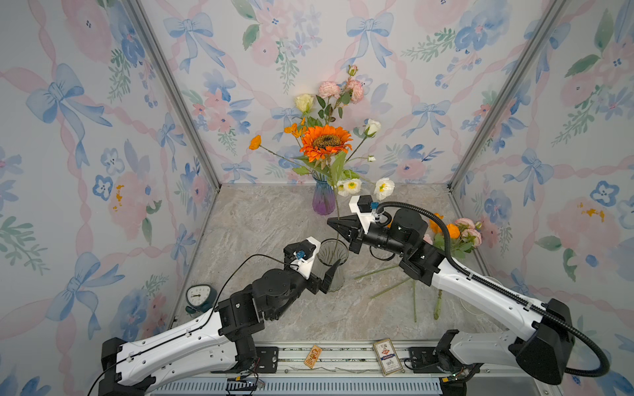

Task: Arrange the flowers into the vase
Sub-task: 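Carry the gerbera over the clear vase with right while left steadies the vase, then lower the gerbera stem into the clear vase and open the right gripper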

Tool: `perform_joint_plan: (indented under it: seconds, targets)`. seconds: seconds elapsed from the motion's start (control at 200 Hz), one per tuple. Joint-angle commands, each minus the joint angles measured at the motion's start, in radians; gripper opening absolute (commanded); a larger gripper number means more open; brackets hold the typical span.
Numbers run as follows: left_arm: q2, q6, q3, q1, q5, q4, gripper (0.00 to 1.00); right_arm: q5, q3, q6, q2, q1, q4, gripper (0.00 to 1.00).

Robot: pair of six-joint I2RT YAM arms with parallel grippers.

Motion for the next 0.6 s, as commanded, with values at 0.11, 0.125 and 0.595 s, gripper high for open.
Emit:
perform_joint_plan:
  seconds: [0.11,0.125,0.595]
  targets:
    - [-0.006,-0.010,-0.013,0.008,-0.006,-0.009,0.98,0.011,-0.053,-0.008,0.036,0.023,0.042,0.03]
    - [-0.008,-0.011,-0.014,0.008,-0.007,-0.009,0.98,0.010,-0.053,-0.010,0.038,0.024,0.041,0.03]
    - [-0.014,-0.013,-0.023,0.014,0.000,-0.007,0.98,0.064,-0.083,-0.047,0.049,0.061,0.010,0.25]
